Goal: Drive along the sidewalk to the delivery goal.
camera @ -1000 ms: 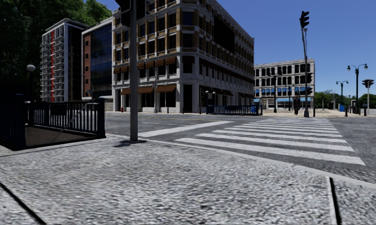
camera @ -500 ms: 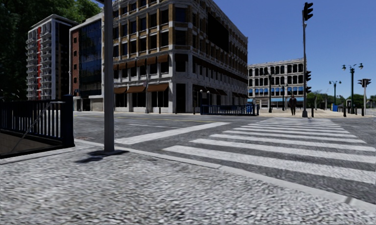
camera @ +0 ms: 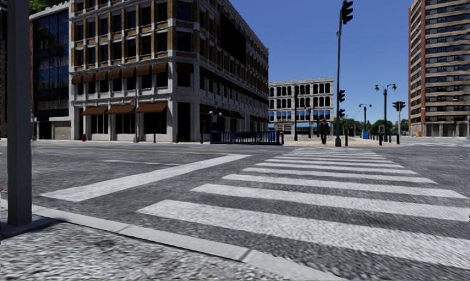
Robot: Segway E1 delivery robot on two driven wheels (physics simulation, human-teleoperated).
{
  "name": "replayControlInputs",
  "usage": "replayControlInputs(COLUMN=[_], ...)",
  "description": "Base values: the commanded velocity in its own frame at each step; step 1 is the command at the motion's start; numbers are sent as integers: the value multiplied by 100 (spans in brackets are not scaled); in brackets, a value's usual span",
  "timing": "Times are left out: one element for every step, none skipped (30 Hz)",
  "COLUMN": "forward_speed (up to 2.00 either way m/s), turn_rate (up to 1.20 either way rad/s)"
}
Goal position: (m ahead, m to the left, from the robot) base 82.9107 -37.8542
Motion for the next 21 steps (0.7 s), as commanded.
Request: replayControlInputs(forward_speed=[200, 200, 200, 200, 200, 200, 200, 200, 200, 200, 200, 200, 200, 200, 200, 200, 200, 200, 200, 200, 200], turn_rate=[-56, -56, -56, -56, -57, -57, -58, -58, -58, -58, -58, -58, -58, -58, -58, -58, -58, -56, -7, 0, 0])
